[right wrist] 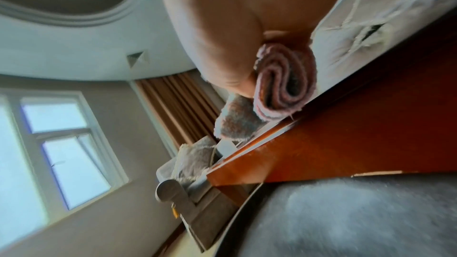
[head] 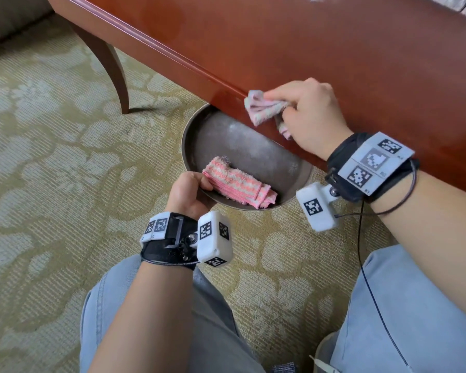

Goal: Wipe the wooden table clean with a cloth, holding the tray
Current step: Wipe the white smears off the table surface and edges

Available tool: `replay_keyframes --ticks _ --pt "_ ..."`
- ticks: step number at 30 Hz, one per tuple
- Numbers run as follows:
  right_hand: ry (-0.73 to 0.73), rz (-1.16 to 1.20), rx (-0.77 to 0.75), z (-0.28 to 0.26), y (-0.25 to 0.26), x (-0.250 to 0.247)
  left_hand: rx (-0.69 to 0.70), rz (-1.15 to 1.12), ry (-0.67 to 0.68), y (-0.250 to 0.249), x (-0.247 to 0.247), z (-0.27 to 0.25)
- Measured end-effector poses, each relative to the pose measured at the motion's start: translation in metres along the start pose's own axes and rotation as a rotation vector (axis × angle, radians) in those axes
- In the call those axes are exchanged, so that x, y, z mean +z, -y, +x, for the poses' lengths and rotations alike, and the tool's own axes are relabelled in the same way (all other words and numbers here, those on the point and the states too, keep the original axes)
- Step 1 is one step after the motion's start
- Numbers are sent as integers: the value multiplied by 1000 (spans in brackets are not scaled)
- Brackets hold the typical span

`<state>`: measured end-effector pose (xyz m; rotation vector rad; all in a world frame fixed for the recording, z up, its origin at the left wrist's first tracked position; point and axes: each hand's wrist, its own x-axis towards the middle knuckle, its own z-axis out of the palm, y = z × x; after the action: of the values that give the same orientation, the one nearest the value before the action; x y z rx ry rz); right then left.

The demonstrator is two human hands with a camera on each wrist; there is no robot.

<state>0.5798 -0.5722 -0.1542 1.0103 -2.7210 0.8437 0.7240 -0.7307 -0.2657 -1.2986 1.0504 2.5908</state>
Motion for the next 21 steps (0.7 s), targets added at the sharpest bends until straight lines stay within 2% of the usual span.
replay_keyframes --ticks 2,5,13,17,21 --pt "-91 47 72 5 -6 0 1 -12 -5 1 1 -2" --pt "-82 69 115 4 -7 6 5 -22 -2 1 3 -4" --pt "59 -133 -113 7 -3 22 2 -20 -3 2 6 -2" --pt "119 -294 -121 6 -5 30 0 -16 -1 3 7 -2" --pt "71 -303 -68 1 1 31 -6 -7 -3 3 6 -3"
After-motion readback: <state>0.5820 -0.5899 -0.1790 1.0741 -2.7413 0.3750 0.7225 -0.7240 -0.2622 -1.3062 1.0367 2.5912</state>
